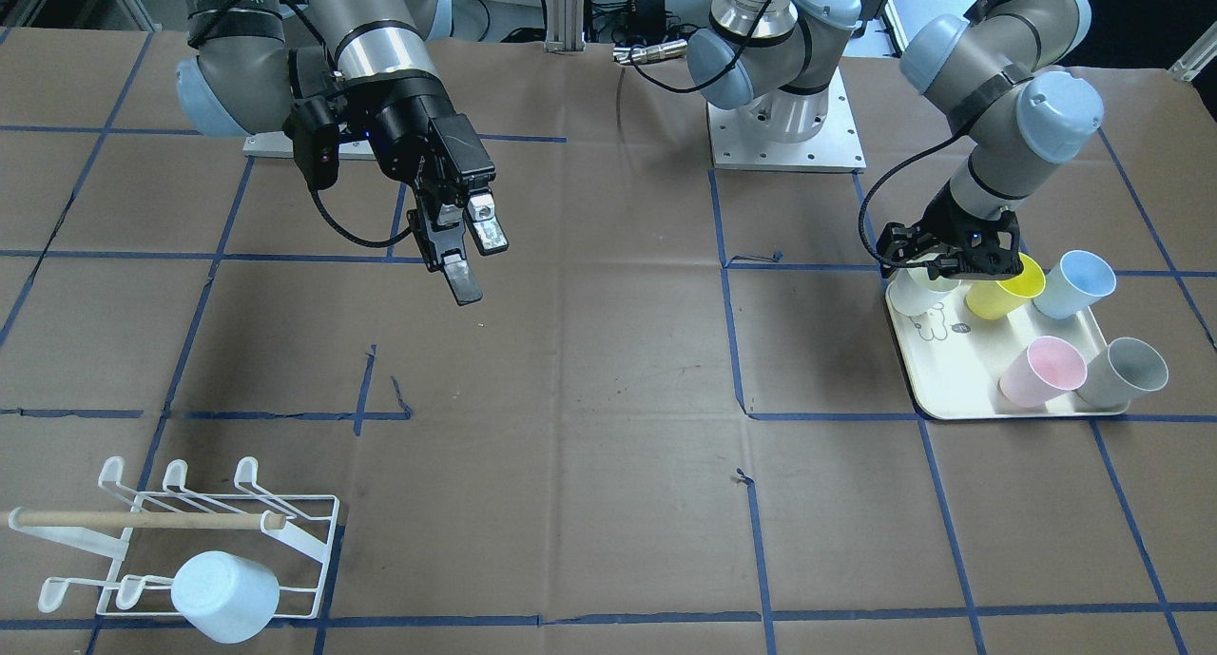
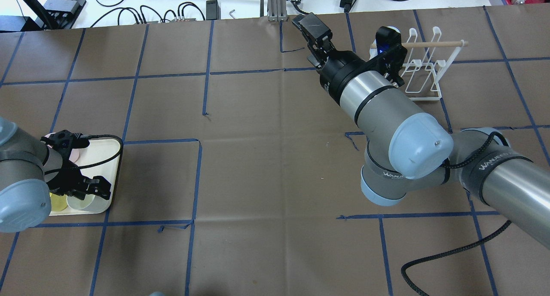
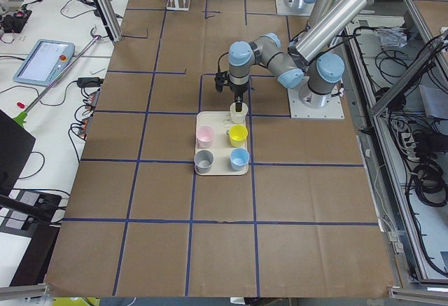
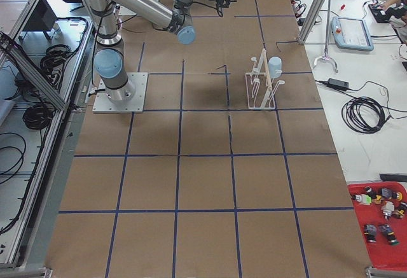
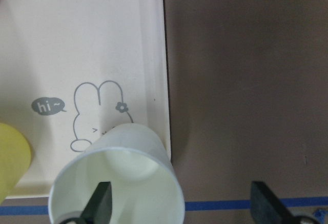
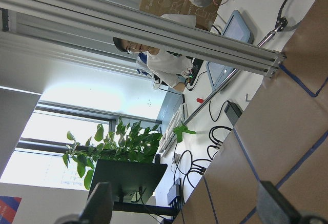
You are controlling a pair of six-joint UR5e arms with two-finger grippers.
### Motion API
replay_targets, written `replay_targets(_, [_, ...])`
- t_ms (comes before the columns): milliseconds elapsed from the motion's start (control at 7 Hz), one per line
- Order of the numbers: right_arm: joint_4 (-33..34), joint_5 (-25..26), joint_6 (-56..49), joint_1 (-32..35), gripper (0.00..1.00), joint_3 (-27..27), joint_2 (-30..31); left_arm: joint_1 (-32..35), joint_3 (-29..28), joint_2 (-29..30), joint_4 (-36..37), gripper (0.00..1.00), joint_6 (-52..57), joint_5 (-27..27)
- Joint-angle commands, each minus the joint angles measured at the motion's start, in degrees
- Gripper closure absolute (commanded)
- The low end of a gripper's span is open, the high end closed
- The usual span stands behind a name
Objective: Transfer IKEA cup to right arm and place on rack
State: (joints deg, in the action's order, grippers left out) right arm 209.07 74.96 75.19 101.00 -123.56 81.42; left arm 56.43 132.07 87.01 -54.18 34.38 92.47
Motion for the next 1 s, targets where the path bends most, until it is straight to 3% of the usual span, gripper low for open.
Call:
replay_targets(0, [1.0,0.3,2.9,0.1,0.00,-0.9,-0.3,0.0,-0.2,-0.1,-0.3,0.98,-0.1,0.3])
replay_targets(429, [0.9,0.3,2.9,0.1,0.00,-0.8,0.0,0.3,-6.0,-0.8,-2.9,1.00,0.9,-0.5])
replay_targets(857, [0.9,0.3,2.9,0.1,0.00,-0.7,-0.6,8.2,-27.2,1.8,-21.2,1.00,1.9,-1.2])
